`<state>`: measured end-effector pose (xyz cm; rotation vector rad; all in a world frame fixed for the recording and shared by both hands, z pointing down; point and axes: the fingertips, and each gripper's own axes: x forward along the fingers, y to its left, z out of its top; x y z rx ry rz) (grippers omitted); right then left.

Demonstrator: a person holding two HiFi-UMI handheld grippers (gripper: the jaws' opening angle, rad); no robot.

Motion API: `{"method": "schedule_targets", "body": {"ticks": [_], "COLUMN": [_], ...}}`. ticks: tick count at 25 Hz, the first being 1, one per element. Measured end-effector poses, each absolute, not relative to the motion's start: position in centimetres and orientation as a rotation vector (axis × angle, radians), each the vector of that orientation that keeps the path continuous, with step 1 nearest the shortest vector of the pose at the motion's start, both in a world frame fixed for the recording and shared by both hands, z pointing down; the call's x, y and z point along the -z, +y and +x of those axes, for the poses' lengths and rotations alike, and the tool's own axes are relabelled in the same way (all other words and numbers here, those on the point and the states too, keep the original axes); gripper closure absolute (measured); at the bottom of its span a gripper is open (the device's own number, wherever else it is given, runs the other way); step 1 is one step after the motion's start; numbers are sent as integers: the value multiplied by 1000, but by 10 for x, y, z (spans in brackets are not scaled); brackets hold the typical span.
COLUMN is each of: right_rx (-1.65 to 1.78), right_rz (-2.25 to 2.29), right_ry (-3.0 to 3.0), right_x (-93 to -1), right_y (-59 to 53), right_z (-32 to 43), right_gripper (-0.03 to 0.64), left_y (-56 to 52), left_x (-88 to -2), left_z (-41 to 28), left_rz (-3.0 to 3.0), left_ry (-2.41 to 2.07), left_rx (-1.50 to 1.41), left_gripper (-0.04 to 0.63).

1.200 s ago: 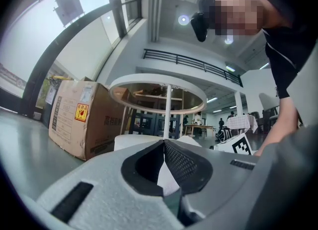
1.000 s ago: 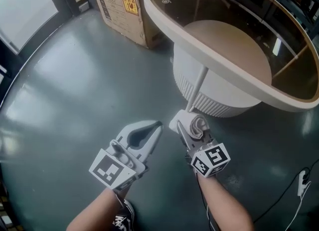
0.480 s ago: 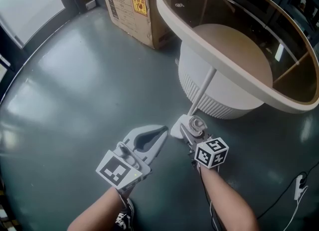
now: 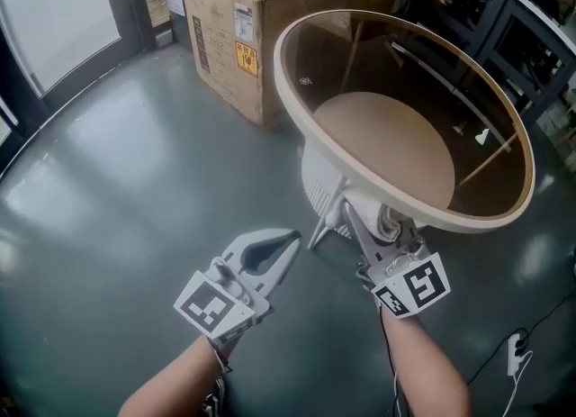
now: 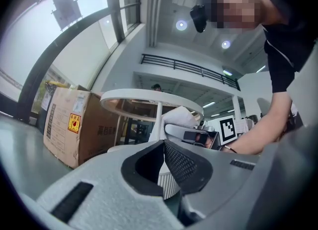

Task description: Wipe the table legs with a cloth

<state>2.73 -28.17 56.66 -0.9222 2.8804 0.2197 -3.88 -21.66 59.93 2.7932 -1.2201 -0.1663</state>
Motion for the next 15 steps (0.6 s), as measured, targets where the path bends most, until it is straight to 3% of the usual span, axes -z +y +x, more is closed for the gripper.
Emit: {"method": "schedule_targets", "body": {"ticks": [8, 15], "right_rx": [-575, -387], "right_rz": [-843, -784], "right_ry": [2934, 3037], "right_x": [-559, -641], "right_y": [-275, -267], "right_z": [15, 14], "right_gripper": [538, 540], "left_y": [-213, -211], "left_x": [-613, -653], "left_z": [-34, -33], "left_rz": [2779, 2741], "left_ry": [-1204, -1173], "left_rx": [174, 99], "left_gripper": [591, 591]}}
